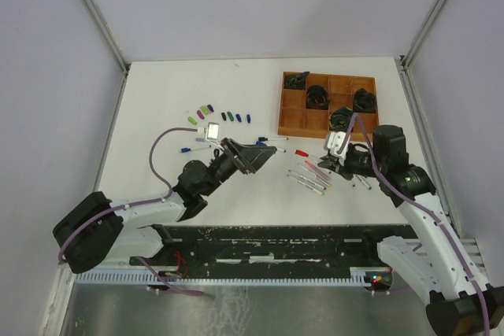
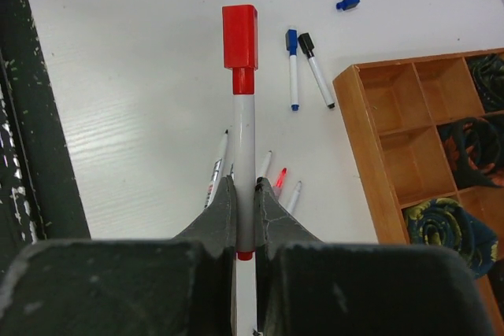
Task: Open the pen caps
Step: Pick up the pen from the center of the board, then open the pen cap from the pen.
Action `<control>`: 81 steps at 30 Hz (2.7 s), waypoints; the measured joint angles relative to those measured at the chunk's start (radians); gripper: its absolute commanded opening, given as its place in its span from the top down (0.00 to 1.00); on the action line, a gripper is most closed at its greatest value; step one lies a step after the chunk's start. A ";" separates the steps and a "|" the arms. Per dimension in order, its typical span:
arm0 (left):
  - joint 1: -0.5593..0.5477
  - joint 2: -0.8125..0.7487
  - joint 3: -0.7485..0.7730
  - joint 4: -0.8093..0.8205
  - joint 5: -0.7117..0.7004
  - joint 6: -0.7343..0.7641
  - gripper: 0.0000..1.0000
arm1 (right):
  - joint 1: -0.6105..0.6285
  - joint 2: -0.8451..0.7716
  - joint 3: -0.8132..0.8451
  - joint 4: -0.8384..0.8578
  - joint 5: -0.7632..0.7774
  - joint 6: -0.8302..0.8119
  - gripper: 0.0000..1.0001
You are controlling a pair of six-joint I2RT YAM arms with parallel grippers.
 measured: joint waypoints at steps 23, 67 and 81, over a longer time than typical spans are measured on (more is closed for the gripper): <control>-0.298 0.337 0.185 0.163 -0.518 -0.028 0.17 | -0.005 0.062 0.012 0.066 -0.014 0.200 0.98; -0.175 0.315 0.274 -0.041 -0.504 -0.193 0.97 | 0.041 0.164 0.066 0.052 0.009 0.148 0.98; 0.218 0.016 0.477 -0.595 -0.515 -0.108 0.97 | -0.003 0.160 0.083 -0.043 0.037 0.182 0.98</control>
